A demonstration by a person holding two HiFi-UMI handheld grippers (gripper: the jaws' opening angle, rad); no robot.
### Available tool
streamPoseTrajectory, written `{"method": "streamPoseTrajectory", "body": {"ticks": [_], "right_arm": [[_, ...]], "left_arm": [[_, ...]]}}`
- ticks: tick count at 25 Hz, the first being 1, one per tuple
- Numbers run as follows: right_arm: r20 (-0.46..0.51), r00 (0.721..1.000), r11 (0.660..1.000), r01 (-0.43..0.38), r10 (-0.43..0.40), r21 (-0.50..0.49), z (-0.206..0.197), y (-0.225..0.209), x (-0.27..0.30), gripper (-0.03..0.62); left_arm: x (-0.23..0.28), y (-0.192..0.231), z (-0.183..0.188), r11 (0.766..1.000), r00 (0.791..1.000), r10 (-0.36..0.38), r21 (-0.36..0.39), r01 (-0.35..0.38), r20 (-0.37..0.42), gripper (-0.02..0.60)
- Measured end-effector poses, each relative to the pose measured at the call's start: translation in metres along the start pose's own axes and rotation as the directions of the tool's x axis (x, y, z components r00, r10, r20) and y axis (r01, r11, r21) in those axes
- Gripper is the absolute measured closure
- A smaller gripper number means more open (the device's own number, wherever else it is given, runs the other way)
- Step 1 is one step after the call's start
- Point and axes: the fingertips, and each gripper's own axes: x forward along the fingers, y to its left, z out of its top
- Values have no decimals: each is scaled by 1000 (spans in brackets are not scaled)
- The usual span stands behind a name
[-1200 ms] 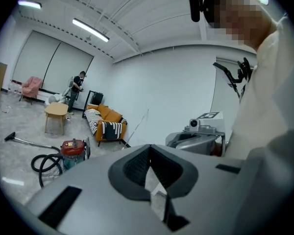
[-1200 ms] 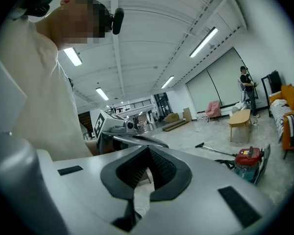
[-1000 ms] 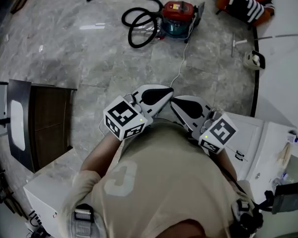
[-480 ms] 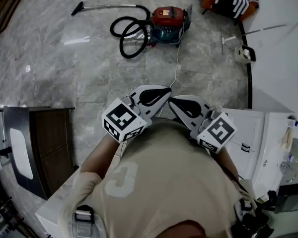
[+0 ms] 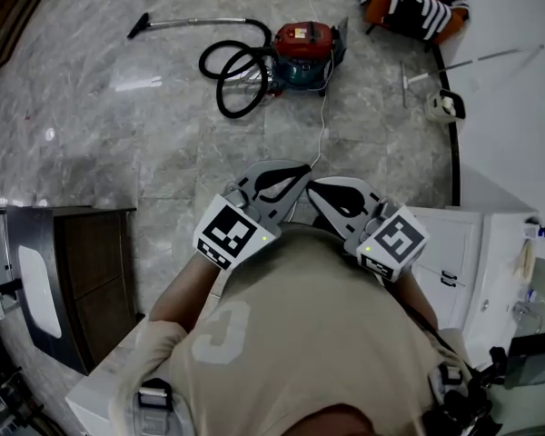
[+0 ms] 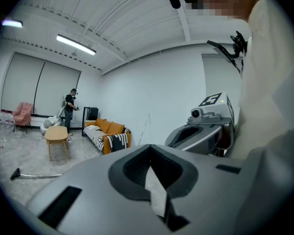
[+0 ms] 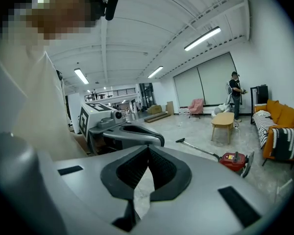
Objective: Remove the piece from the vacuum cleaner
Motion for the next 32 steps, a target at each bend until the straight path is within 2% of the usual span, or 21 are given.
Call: {"method": "streamPoseTrajectory", "body": {"ticks": [8, 19, 27, 32], "right_arm": [[25, 998, 998, -55, 55, 25, -2, -60, -22, 594], [133, 976, 980, -183, 171, 81, 7, -164, -83, 594], [125, 964, 966, -247, 236, 82, -1, -214, -108, 594], [97, 956, 956, -285, 278, 69, -10, -241, -118, 594]], "left_arm": [[59, 12, 11, 988, 993, 97, 123, -89, -60, 578], [177, 22, 39, 978, 978, 163, 149, -143, -133, 578], [234, 25, 51, 961, 958, 234, 188, -203, -165, 578], [275, 24, 54, 972, 965, 211, 140, -190, -153, 578]]}}
